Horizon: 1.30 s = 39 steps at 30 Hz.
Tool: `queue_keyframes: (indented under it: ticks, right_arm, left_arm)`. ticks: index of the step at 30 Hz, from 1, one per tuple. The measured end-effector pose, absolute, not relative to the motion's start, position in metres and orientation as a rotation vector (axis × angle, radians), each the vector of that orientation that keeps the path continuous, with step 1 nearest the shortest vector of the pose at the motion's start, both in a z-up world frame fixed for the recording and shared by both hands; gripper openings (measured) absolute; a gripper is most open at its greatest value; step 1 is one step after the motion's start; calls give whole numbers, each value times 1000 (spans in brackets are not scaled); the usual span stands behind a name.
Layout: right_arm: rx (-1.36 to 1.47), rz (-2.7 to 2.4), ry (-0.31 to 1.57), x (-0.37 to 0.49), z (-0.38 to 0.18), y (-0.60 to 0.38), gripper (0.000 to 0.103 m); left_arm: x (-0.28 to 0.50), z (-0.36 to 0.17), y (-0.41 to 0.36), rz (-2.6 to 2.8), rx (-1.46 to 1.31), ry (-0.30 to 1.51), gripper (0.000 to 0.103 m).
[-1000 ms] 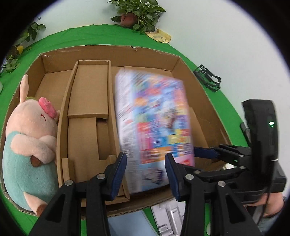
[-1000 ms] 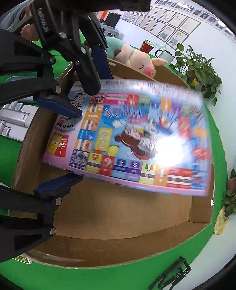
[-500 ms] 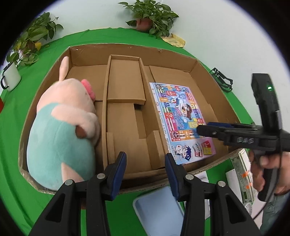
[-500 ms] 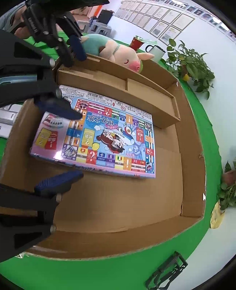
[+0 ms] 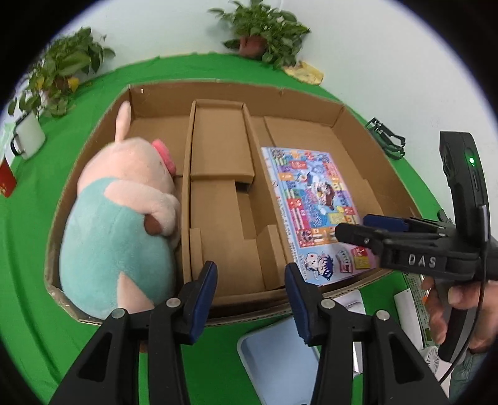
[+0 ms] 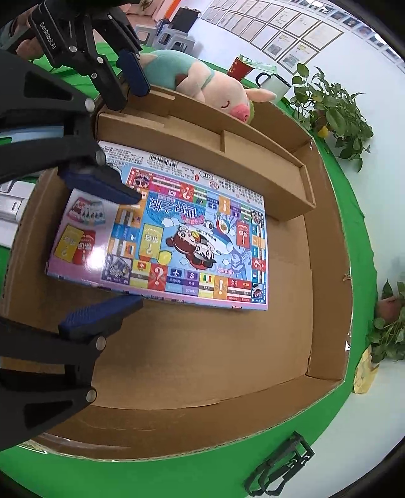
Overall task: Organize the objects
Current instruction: 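Pull the left gripper back out of the cardboard box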
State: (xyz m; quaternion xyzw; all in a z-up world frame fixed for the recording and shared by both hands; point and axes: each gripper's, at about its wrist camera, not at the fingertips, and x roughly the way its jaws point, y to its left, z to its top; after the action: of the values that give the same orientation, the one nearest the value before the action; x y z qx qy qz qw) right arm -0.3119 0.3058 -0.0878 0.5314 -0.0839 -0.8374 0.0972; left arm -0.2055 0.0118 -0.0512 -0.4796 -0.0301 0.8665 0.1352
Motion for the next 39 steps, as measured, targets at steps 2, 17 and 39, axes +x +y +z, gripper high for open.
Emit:
queue_keyframes:
  ticks: [2, 17, 39]
  right_arm:
    - [1502, -2582, -179, -299, -76, 298, 94]
    - [1160, -3055, 43, -132, 7, 270, 103]
    - [1090, -3139, 16, -25, 30, 278, 103]
  left_arm:
    - [-195, -39, 9, 2566, -1297, -65, 53]
    - [-102, 35, 40, 2754, -767, 43, 81]
    - [-41, 35, 79, 2678, -767, 87, 81]
